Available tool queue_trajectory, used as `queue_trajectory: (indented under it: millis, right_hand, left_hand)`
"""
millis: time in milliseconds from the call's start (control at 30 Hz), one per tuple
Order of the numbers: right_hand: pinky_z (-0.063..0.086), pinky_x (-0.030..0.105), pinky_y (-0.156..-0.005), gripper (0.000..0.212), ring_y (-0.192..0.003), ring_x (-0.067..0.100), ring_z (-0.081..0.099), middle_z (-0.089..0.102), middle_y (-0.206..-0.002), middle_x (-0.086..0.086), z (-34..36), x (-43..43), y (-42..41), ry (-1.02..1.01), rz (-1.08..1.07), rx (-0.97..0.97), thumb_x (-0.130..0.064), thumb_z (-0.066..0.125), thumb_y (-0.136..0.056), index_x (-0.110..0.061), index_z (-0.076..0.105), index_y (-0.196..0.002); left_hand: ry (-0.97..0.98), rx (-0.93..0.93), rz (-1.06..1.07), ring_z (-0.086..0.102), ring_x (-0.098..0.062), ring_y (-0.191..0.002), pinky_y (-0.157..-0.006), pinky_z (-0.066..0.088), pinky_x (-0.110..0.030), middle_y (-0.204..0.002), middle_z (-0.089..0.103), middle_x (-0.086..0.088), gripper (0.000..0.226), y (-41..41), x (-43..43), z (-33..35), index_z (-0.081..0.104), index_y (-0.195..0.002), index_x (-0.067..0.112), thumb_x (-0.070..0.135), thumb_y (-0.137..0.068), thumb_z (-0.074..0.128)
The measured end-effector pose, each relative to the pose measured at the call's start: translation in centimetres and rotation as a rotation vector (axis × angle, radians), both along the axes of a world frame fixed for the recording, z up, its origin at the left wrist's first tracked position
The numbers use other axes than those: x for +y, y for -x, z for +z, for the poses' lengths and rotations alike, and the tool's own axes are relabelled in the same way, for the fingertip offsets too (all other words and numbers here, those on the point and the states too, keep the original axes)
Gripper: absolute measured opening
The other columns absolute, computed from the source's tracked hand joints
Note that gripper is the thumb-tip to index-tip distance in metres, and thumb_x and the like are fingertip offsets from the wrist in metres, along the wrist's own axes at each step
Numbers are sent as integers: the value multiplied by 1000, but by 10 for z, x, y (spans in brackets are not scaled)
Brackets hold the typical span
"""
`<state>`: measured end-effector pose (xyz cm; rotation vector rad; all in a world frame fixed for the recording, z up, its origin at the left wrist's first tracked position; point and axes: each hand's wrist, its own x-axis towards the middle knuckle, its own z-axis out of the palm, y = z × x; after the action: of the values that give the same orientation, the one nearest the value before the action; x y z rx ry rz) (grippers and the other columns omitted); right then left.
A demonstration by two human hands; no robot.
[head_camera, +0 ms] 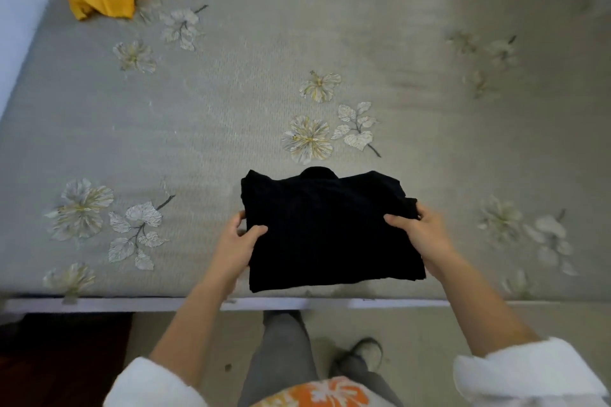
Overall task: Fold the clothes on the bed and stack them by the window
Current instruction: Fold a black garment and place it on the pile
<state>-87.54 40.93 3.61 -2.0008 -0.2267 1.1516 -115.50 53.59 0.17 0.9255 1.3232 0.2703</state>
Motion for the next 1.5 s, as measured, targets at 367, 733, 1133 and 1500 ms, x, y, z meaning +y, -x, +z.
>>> queue_trajectory:
  millis: [367, 733, 1133, 1500]
  right_hand:
    - [56, 33, -71, 23, -86, 19, 71, 73, -97, 0, 52, -275, -112, -119, -296, -56, -14, 75, -79, -21, 67, -99]
    - [54, 33, -71, 20, -88, 21, 68, 70, -98, 0, 109, -495, -224, -235, -608, -208, -10, 71, -82, -25, 63, -91]
    - [50, 18, -54, 21, -73, 7, 69, 71, -89, -8, 113, -619, -437, -250, -756, -273, -16, 72, -82, -26, 64, -99]
    - [51, 23, -59, 15, -77, 11, 69, 71, -91, -5, 133, -710, -665, -227, -800, -268, -14, 70, -85, -23, 64, -95]
  left_hand:
    - [-115, -101, -361, 71, -13, -71, -48, 51, -21, -86, 73, -2, 30, -177, -182, 67, 52, -123, 24, 17, -94, 56]
    - [-219, -170, -753, 70, -15, -72, -61, 55, -32, -85, 71, -4, 23, -380, -339, 133, 56, -116, 26, 19, -94, 57]
    - [-211, -246, -925, 71, -13, -74, -62, 53, -32, -81, 73, 2, 21, -641, -441, 131, 59, -111, 29, 19, -92, 59]
    - [-220, -228, -953, 66, -16, -80, -64, 51, -32, -93, 69, -2, 21, -891, -532, 156, 60, -112, 28, 20, -96, 49]
